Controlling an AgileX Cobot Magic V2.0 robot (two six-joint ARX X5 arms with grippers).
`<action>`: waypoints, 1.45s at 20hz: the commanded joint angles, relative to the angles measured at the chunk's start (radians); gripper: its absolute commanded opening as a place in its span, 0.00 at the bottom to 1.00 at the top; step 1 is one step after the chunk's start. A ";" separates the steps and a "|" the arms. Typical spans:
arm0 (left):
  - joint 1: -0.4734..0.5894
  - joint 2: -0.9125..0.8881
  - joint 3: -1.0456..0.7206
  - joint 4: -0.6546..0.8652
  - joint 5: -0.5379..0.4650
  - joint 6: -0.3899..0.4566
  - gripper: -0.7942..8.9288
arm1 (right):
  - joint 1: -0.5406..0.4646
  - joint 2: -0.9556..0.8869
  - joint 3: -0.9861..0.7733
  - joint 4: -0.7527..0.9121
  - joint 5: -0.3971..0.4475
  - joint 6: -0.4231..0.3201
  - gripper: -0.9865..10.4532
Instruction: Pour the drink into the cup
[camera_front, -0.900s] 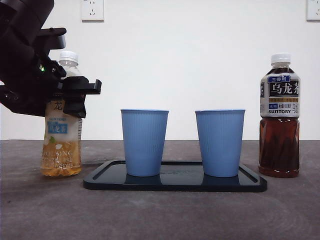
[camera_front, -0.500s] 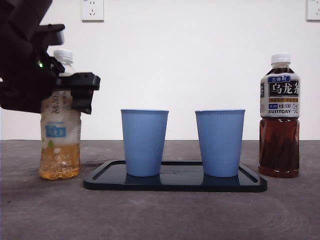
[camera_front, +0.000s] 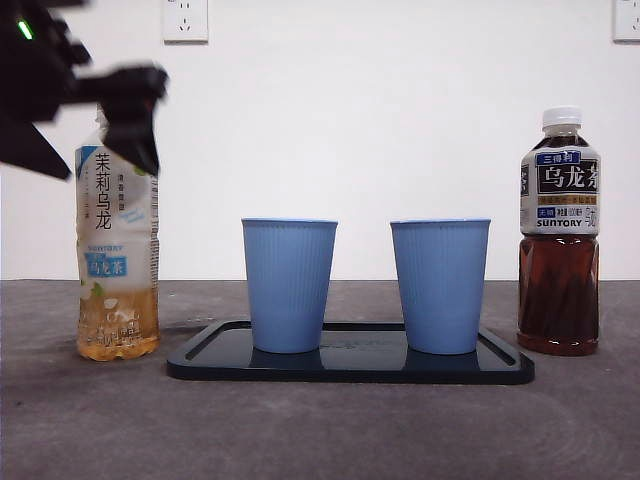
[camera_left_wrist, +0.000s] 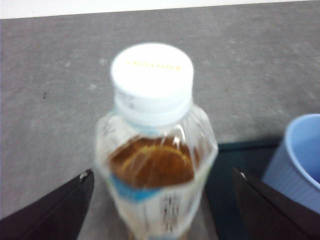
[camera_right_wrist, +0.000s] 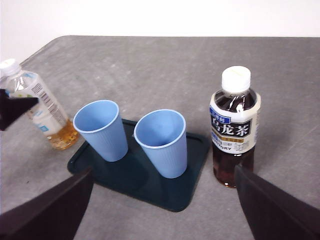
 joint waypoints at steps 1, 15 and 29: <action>-0.028 -0.082 0.045 -0.151 0.002 -0.032 0.54 | 0.004 0.003 0.012 0.000 -0.038 0.001 0.48; -0.098 -0.378 0.378 -0.830 0.383 -0.024 0.53 | 0.004 0.003 0.012 -0.077 -0.265 -0.013 0.48; -0.097 -0.476 0.385 -0.831 0.431 -0.017 0.11 | 0.004 0.003 0.012 -0.072 -0.265 -0.009 0.11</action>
